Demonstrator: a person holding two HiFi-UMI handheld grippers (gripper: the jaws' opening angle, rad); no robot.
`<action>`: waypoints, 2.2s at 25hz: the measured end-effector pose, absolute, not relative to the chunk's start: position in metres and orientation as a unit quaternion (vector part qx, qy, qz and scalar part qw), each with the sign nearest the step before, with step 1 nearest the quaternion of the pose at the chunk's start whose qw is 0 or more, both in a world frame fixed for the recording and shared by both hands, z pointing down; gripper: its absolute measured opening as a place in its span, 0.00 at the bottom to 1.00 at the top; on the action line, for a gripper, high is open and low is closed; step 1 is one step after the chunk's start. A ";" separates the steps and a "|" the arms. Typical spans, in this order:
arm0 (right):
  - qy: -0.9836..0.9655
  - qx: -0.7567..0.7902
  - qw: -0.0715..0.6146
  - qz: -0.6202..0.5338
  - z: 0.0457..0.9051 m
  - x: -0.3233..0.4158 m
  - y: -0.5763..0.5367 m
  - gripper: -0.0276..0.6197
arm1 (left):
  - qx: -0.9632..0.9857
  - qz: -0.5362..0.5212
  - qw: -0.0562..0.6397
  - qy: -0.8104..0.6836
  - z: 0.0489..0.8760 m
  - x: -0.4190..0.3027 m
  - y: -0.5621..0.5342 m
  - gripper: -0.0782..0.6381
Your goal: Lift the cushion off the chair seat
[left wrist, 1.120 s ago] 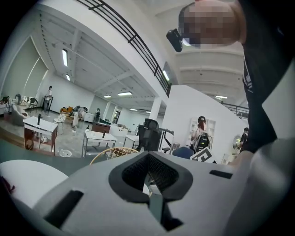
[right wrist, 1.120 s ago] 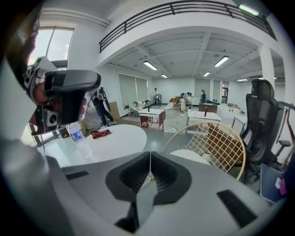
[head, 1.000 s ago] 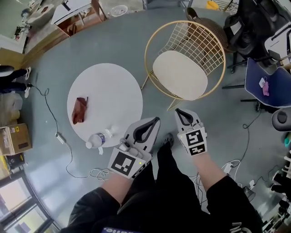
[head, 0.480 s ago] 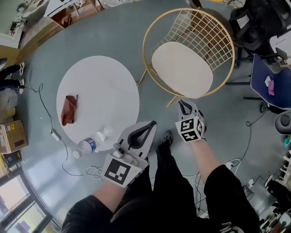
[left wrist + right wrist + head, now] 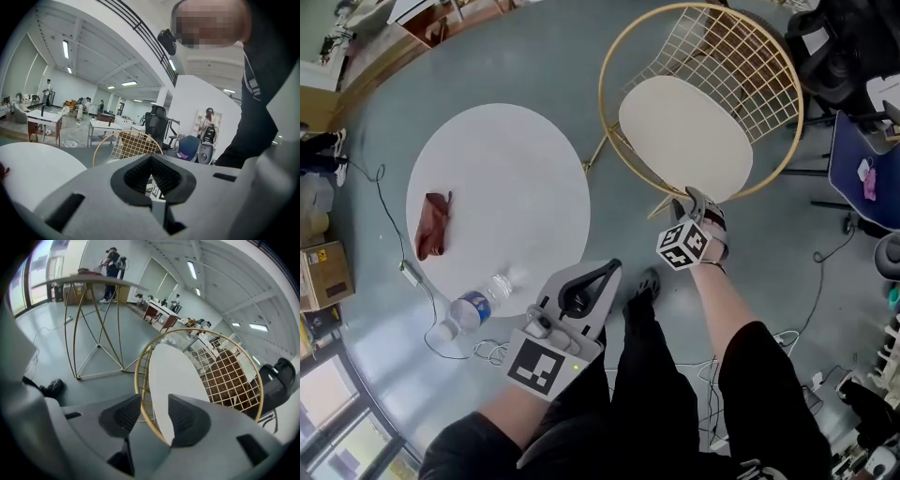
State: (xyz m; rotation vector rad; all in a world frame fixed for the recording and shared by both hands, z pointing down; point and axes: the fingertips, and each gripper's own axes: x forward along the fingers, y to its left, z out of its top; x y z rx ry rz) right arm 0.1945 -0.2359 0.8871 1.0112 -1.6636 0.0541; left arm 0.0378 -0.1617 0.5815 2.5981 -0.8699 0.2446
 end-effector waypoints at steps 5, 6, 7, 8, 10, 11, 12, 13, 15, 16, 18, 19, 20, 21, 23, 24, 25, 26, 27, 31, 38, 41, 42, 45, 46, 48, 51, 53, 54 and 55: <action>-0.663 0.414 0.623 -0.029 0.923 0.210 -0.251 0.31 | 0.926 0.093 0.198 -0.308 0.595 0.032 -0.155 0.11; -0.656 0.412 0.631 -0.037 0.928 0.213 -0.254 0.31 | 0.925 0.096 0.200 -0.308 0.599 0.031 -0.154 0.11; -0.649 0.411 0.638 -0.045 0.932 0.215 -0.257 0.31 | 0.924 0.099 0.202 -0.308 0.602 0.029 -0.152 0.11; -0.642 0.412 0.644 -0.054 0.936 0.217 -0.260 0.31 | 0.924 0.102 0.203 -0.307 0.605 0.027 -0.150 0.11; -0.628 0.416 0.654 -0.073 0.938 0.220 -0.265 0.32 | 0.925 0.108 0.200 -0.305 0.607 0.023 -0.145 0.11; -0.621 0.419 0.658 -0.080 0.938 0.221 -0.266 0.32 | 0.925 0.110 0.198 -0.304 0.606 0.020 -0.142 0.11; -0.615 0.420 0.662 -0.085 0.937 0.221 -0.267 0.32 | 0.926 0.110 0.195 -0.303 0.605 0.017 -0.140 0.11; -0.609 0.422 0.666 -0.089 0.937 0.222 -0.268 0.32 | 0.927 0.111 0.193 -0.302 0.604 0.015 -0.138 0.11; -0.604 0.423 0.669 -0.092 0.936 0.226 -0.273 0.32 | 0.926 0.113 0.195 -0.302 0.604 0.016 -0.139 0.11; -0.604 0.424 0.669 -0.094 0.935 0.228 -0.276 0.31 | 0.926 0.114 0.196 -0.303 0.604 0.017 -0.141 0.11; -0.603 0.425 0.667 -0.103 0.928 0.229 -0.280 0.25 | 0.926 0.112 0.196 -0.303 0.600 0.021 -0.144 0.11; -0.603 0.427 0.666 -0.107 0.922 0.230 -0.281 0.23 | 0.927 0.110 0.193 -0.302 0.597 0.023 -0.145 0.11; -0.603 0.429 0.664 -0.110 0.915 0.231 -0.282 0.22 | 0.928 0.107 0.191 -0.300 0.591 0.025 -0.145 0.11; -0.604 0.431 0.661 -0.111 0.906 0.231 -0.282 0.20 | 0.930 0.105 0.188 -0.298 0.586 0.026 -0.144 0.11; -0.609 0.434 0.654 -0.111 0.887 0.230 -0.282 0.18 | 0.932 0.099 0.184 -0.295 0.572 0.027 -0.141 0.11; -0.611 0.436 0.651 -0.111 0.878 0.229 -0.282 0.17 | 0.934 0.098 0.181 -0.293 0.566 0.028 -0.139 0.11; -0.614 0.439 0.647 -0.112 0.867 0.229 -0.283 0.17 | 0.935 0.096 0.178 -0.292 0.559 0.029 -0.138 0.11; -0.616 0.442 0.642 -0.113 0.857 0.231 -0.285 0.17 | 0.935 0.094 0.176 -0.292 0.553 0.029 -0.137 0.11; -0.618 0.447 0.636 -0.114 0.845 0.232 -0.287 0.16 | 0.935 0.091 0.175 -0.293 0.547 0.029 -0.137 0.11; -0.627 0.460 0.619 -0.110 0.800 0.235 -0.291 0.16 | 0.934 0.076 0.176 -0.302 0.521 0.026 -0.134 0.11; -0.656 0.469 0.586 -0.077 0.715 0.214 -0.263 0.15 | 0.938 0.064 0.168 -0.297 0.472 0.024 -0.117 0.11; -0.668 0.477 0.567 -0.061 0.676 0.204 -0.246 0.15 | 0.942 0.060 0.163 -0.287 0.453 0.025 -0.108 0.11; -0.672 0.481 0.560 -0.055 0.662 0.200 -0.243 0.15 | 0.945 0.058 0.155 -0.283 0.447 0.024 -0.106 0.11; -0.687 0.494 0.532 -0.037 0.621 0.185 -0.233 0.15 | 0.949 0.051 0.140 -0.276 0.433 0.023 -0.100 0.11; -0.694 0.497 0.521 -0.029 0.608 0.179 -0.228 0.15 | 0.951 0.051 0.132 -0.273 0.431 0.021 -0.098 0.11; -0.707 0.504 0.496 -0.012 0.582 0.169 -0.218 0.15 | 0.954 0.049 0.122 -0.269 0.426 0.019 -0.094 0.11; -0.721 0.516 0.461 0.017 0.546 0.161 -0.200 0.15 | 0.955 0.043 0.121 -0.266 0.418 0.019 -0.091 0.11; -0.732 0.521 0.439 0.032 0.525 0.153 -0.189 0.15 | 0.956 0.043 0.119 -0.265 0.411 0.016 -0.092 0.11; -0.738 0.521 0.427 0.039 0.515 0.148 -0.183 0.15 | 0.957 0.042 0.117 -0.263 0.409 0.015 -0.091 0.11; -0.745 0.521 0.415 0.045 0.507 0.144 -0.177 0.15 | 0.958 0.042 0.114 -0.260 0.407 0.014 -0.091 0.11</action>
